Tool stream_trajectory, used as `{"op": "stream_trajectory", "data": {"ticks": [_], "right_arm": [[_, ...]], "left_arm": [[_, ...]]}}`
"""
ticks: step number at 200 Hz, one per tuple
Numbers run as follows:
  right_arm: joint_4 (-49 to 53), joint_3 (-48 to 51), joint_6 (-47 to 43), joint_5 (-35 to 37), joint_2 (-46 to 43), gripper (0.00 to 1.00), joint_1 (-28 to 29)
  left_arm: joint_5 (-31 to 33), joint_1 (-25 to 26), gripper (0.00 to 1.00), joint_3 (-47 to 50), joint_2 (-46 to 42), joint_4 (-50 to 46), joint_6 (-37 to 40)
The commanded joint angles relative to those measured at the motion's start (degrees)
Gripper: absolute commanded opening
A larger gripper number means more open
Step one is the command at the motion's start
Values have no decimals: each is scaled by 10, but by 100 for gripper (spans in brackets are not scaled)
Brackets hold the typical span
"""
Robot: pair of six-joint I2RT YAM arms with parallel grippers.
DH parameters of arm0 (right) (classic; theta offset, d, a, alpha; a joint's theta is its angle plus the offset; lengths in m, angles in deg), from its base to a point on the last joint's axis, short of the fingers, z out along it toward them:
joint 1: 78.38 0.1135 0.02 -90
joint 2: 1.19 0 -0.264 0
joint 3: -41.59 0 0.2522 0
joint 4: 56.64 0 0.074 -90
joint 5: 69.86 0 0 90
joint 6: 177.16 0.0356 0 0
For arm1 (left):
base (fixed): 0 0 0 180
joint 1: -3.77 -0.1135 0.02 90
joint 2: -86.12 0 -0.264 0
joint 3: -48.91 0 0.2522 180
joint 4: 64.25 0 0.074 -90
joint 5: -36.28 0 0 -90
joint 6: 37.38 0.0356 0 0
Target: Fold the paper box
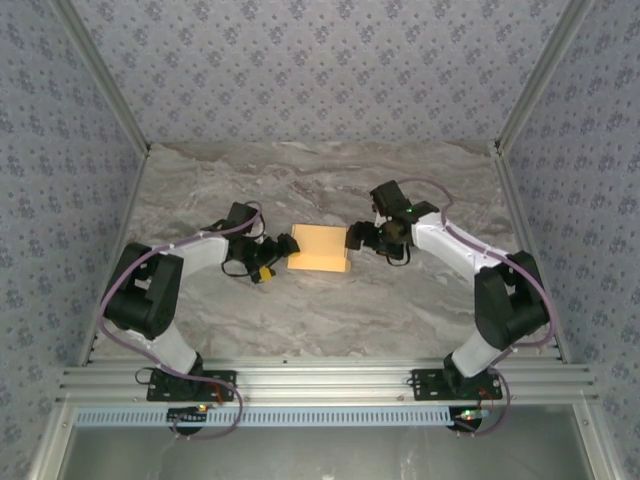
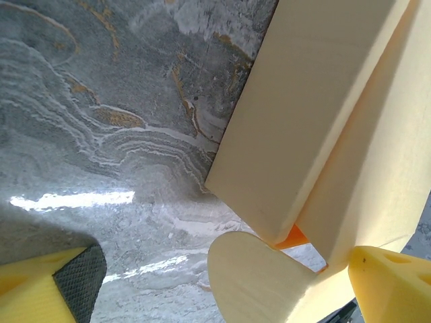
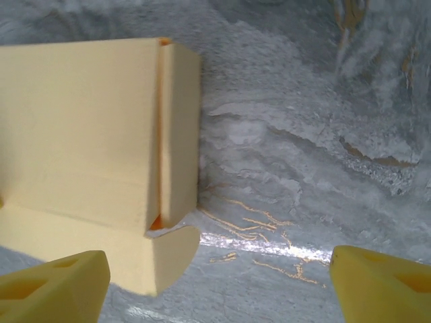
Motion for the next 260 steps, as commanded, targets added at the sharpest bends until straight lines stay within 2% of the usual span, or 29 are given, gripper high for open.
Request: {"op": "stream_trajectory", "data": {"ticks": [1, 11, 32, 42, 66, 107, 123, 152, 183, 213, 242, 260], "right_arm": [[25, -5, -71, 68, -43, 84, 19], [31, -8, -67, 43, -43, 79, 19], [3, 8, -32, -71, -35, 65, 16], [-19, 18, -10, -88, -31, 62, 20], [-22, 18, -1, -39, -14, 64, 28], [-9, -25, -29, 2, 57, 65, 26], [18, -75, -39, 20, 85, 65, 28], [42, -119, -42, 78, 119, 66, 59], [62, -146, -58, 155, 172, 65, 72], [85, -148, -85, 215, 195, 65, 89], [100, -149, -106, 244, 209, 65, 94], [83, -135, -129, 221, 203, 66, 89]], "left_arm": [[21, 9, 96, -10, 7, -22, 11], [20, 9, 96, -13, 3, -22, 10], [13, 9, 96, -15, 0, -19, 6], [14, 9, 96, -15, 6, -16, 7], [17, 9, 96, 6, 27, 13, -18], [11, 10, 96, 9, 54, 26, -26], [11, 9, 96, 1, 42, 20, -22], [64, 9, 96, -14, -16, -21, -12], [148, 8, 98, 7, -140, 14, -13], [185, 9, 98, -29, -172, 2, 41], [166, 11, 97, -54, -116, 17, 106], [165, 19, 94, -34, -88, 68, 127]]}}
